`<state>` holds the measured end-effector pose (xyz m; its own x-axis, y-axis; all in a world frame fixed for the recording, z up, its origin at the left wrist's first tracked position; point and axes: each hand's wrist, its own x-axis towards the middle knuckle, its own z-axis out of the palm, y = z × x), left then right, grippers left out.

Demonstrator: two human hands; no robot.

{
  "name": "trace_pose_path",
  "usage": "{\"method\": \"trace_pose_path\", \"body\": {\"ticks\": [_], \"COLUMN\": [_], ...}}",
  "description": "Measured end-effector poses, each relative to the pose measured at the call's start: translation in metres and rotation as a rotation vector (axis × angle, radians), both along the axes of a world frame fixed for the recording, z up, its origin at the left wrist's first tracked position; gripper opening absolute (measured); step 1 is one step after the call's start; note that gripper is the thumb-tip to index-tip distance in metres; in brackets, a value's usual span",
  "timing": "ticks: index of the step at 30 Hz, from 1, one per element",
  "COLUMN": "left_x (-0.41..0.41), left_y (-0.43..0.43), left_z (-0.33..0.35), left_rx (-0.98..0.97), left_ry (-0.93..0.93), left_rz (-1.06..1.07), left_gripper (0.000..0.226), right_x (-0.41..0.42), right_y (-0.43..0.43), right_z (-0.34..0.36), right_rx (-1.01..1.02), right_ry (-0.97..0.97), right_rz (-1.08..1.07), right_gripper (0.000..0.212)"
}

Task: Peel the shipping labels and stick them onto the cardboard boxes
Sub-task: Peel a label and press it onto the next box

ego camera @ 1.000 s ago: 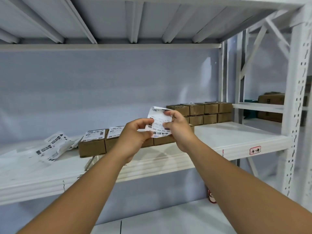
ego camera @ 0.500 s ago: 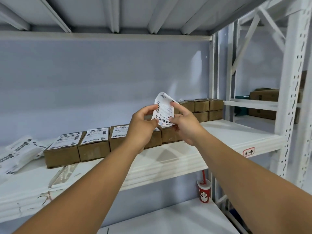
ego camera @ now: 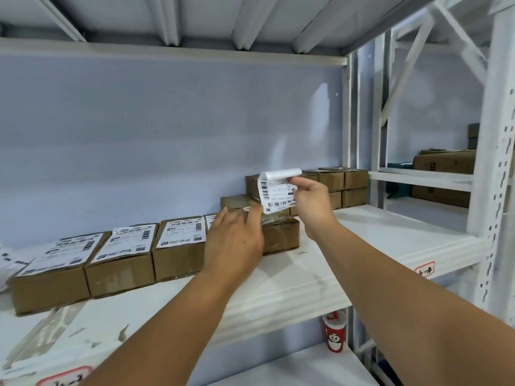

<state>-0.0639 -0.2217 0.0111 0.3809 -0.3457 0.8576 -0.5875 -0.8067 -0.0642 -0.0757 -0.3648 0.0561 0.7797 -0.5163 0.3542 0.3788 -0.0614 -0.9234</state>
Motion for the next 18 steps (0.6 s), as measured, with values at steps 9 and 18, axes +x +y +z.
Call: {"method": "trace_pose_path", "body": {"ticks": [9, 18], "left_x": [0.005, 0.015], "left_y": [-0.004, -0.002], "left_z": [-0.006, -0.011], "left_rx": [0.149, -0.054], "left_ry": [0.161, 0.275], "left_rz": [0.000, -0.179], "left_gripper": [0.055, 0.050], "right_x": [0.029, 0.030], "right_y": [-0.007, -0.006], "right_z": [-0.026, -0.032], "right_rx": [0.059, -0.150], "right_ry": [0.051, 0.053], "right_rz": [-0.058, -0.049], "right_gripper": [0.039, 0.033]}}
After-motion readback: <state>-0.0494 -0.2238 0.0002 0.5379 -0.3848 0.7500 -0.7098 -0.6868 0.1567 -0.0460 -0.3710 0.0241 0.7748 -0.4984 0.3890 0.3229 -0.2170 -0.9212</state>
